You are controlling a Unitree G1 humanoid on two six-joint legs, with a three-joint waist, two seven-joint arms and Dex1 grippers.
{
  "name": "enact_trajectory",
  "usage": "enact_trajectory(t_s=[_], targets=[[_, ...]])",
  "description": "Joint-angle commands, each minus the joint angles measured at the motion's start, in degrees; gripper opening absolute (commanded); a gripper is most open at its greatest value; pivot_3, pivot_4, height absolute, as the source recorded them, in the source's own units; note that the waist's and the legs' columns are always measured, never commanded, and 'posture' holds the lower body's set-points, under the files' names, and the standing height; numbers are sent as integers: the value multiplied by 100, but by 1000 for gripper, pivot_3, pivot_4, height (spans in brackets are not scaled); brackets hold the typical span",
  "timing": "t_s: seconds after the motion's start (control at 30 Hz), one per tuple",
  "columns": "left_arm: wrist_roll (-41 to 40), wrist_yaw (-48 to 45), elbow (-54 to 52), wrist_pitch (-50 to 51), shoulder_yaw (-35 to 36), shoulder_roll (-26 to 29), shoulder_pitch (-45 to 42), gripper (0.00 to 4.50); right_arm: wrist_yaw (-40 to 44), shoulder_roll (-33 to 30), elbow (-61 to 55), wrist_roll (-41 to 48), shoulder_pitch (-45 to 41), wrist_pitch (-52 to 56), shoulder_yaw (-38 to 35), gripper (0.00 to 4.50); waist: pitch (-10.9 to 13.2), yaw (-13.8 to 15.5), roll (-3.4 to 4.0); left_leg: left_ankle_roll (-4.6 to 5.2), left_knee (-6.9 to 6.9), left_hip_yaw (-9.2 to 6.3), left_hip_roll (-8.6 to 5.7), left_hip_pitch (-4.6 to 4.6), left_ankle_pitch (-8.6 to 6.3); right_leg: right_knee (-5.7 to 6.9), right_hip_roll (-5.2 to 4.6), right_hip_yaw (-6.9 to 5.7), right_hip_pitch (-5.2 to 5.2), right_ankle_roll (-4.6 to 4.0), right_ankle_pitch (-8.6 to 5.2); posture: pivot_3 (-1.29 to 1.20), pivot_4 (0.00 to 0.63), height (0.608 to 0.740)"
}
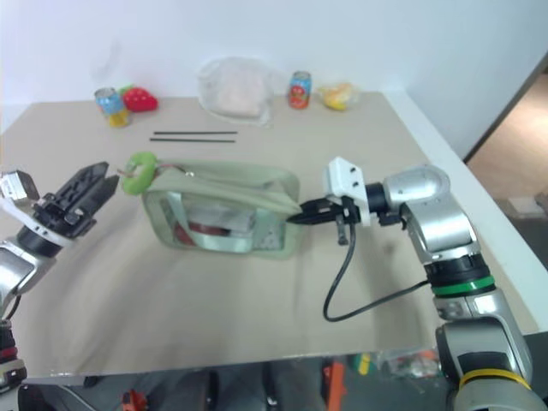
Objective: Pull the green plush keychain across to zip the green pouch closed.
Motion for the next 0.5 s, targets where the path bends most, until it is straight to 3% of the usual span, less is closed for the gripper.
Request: enact_trajectory(t_s=[0.03,0.3,0.33,0.4,0.5], targets=[[-208,86,-187,179,-136,-80,7,4500,-29,-85,-322,184,-15,135,-229,39,0,0,0,0,0,0,-2,0,0,0,-2,1,0,0,0,0,150,740],[-299,203,-28,266,-281,-163,-113,4500,-102,-125,-493,227,32,264,-260,39,0,1,0,0,0,0,-3,0,0,0,0,1,-1,0,0,0,150,740],[-328,250,-13,240,-258,-179,-145,3977,-111,-132,-502,221,45,265,-254,0,0,1,0,0,0,-1,-3,-1,0,0,0,1,-1,0,0,0,150,740],[-395,324,22,190,-199,-195,-210,3734,-122,-144,-523,222,66,270,-249,0,0,2,0,0,0,-1,-4,-1,0,0,-1,1,-1,0,0,0,150,740],[-444,457,111,82,-82,-213,-314,2690,-142,-147,-515,220,70,272,-238,0,0,2,0,0,1,1,-6,-1,0,0,-3,3,0,1,0,0,150,740]])
